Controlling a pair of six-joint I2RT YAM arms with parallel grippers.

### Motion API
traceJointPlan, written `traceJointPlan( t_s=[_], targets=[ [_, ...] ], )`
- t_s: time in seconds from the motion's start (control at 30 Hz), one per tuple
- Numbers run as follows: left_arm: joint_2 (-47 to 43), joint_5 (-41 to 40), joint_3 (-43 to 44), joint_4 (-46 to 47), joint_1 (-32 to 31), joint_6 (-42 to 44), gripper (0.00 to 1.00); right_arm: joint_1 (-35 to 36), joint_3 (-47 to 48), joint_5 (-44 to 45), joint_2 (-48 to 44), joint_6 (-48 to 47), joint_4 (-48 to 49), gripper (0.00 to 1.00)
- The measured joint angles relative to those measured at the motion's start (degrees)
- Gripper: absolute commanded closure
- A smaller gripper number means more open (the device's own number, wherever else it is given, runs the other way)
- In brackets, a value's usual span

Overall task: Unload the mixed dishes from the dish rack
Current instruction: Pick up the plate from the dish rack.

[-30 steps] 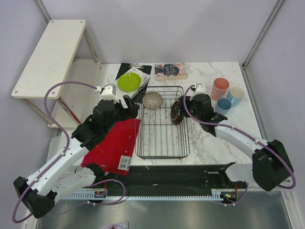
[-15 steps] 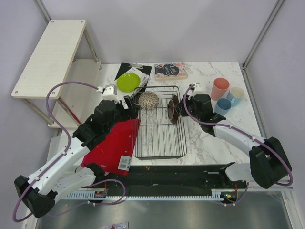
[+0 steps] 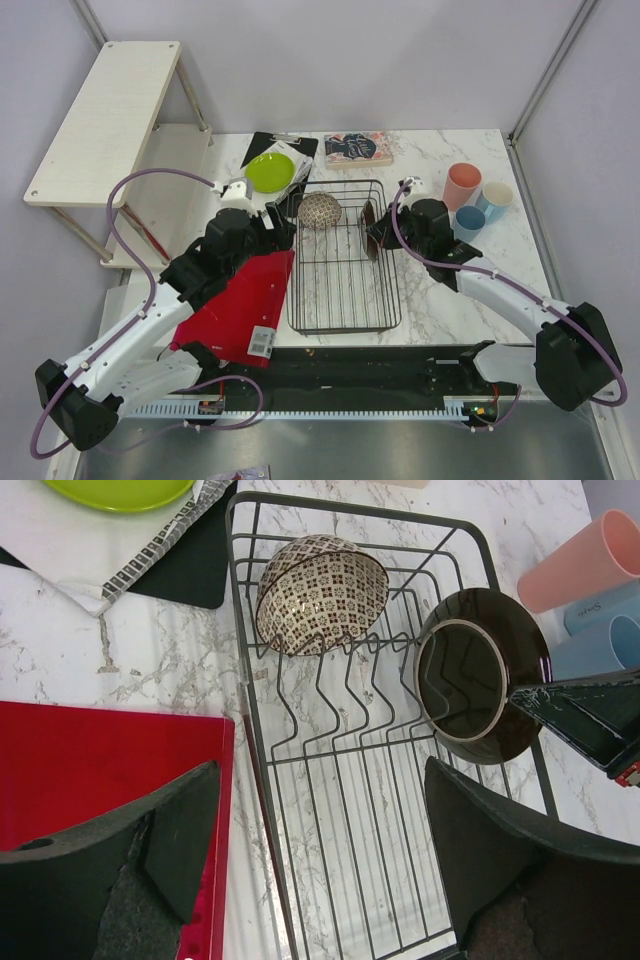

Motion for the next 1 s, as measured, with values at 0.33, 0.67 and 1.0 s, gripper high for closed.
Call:
traceJointPlan(
  t_s=[0.33,0.67,1.0],
  targets=[
    [0.04,0.24,0.0,0.0,0.0,0.0,0.13,-0.02,0.68,-2.47,-3.19,-1.7,-3.67,1.0],
    [0.13,0.74,0.0,0.0,0.0,0.0,0.14,-0.44,5.14,-7.13,-8.04,-4.61,-8.87,1.0],
    [3.17,0.72,2.19,-0.26,0.0,0.59,0.19,9.16,6.93,0.26,-17.0,-18.75,-10.23,1.0]
  ],
)
